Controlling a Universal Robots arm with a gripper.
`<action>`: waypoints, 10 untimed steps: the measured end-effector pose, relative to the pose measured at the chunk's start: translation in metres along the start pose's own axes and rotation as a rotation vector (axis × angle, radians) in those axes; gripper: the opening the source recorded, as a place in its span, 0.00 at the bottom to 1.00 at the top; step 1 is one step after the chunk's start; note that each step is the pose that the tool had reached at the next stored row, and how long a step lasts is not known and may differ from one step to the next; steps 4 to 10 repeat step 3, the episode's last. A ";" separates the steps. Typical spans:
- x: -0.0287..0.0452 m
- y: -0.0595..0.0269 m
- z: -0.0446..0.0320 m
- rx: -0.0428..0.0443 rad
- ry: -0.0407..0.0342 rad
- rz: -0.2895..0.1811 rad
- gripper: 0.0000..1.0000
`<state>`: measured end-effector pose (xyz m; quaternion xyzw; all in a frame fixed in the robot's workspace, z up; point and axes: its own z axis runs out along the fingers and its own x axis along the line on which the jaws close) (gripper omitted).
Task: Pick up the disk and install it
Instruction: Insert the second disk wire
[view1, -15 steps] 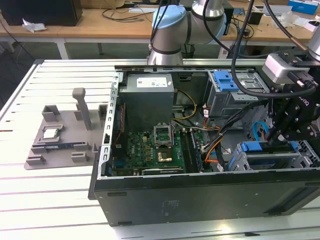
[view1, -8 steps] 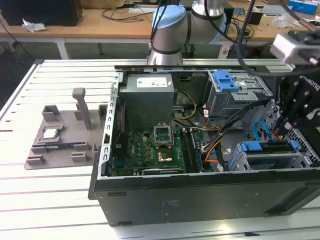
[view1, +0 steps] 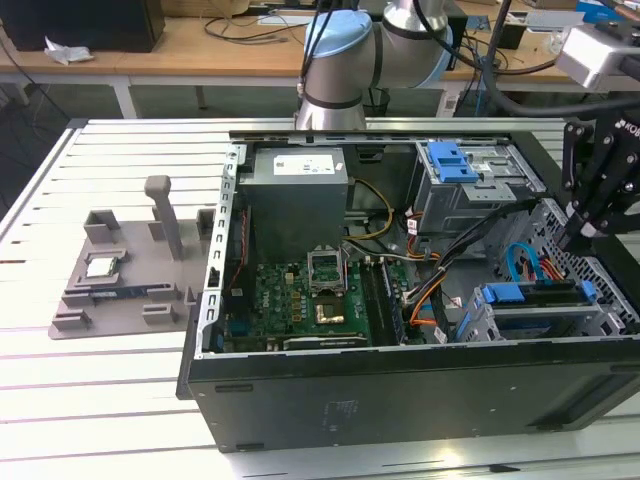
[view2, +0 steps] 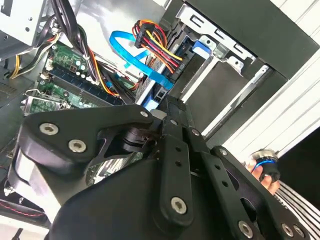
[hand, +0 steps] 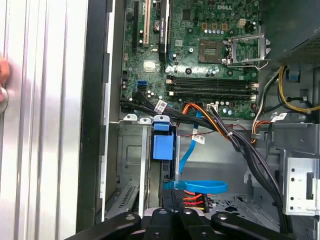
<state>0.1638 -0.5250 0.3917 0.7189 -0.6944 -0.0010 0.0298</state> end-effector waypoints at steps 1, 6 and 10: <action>0.0000 0.0000 0.0000 0.0001 0.0001 0.000 0.11; 0.0000 0.0000 0.0000 0.0001 0.0000 0.000 0.11; 0.0000 0.0000 0.0000 0.0001 0.0000 0.000 0.11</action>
